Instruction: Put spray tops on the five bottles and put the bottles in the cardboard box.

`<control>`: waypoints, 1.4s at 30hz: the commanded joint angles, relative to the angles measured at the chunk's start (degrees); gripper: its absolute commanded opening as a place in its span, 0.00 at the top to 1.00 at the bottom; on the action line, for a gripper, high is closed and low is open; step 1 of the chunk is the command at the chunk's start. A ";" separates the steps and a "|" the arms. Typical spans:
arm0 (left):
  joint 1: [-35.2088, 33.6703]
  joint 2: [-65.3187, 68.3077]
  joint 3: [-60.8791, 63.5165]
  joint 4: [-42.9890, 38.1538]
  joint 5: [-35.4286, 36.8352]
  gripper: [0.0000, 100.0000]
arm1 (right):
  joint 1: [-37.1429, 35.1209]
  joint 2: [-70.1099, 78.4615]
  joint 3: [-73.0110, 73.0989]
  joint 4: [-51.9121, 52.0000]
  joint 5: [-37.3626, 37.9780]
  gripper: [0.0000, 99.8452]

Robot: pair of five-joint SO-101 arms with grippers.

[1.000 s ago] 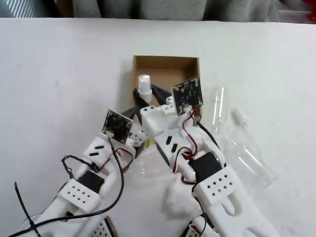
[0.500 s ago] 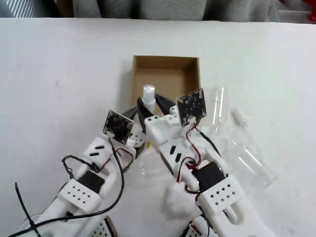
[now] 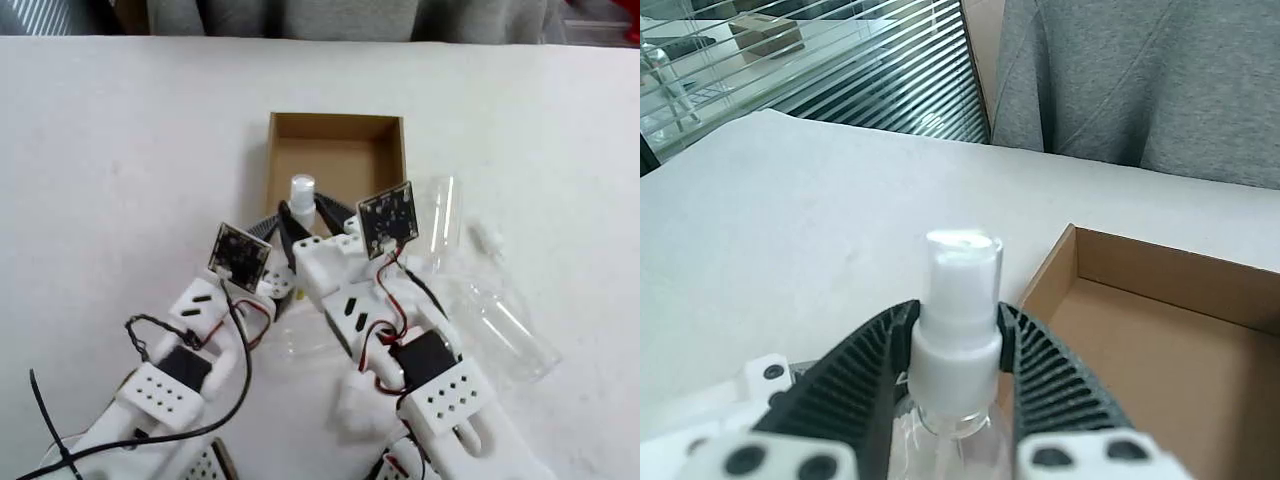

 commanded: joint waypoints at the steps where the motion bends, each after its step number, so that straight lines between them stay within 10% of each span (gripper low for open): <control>1: 0.22 -0.84 -0.26 -1.05 -0.18 0.80 | -0.40 -1.45 -0.26 0.84 0.09 0.86; 7: 0.22 -0.84 -0.26 -1.14 -0.18 0.80 | -1.10 -1.45 0.18 1.89 0.00 0.72; 27: 0.13 -0.75 -0.35 -1.23 -0.18 0.80 | 5.49 -18.33 0.00 6.64 -0.26 0.72; 34: 0.13 -0.75 -0.44 -1.23 -0.09 0.80 | 14.46 -15.43 0.35 4.62 -0.44 1.00; 42: 0.13 -0.75 -0.35 -1.23 -0.18 0.80 | 14.46 -2.15 0.26 -2.95 -0.44 0.98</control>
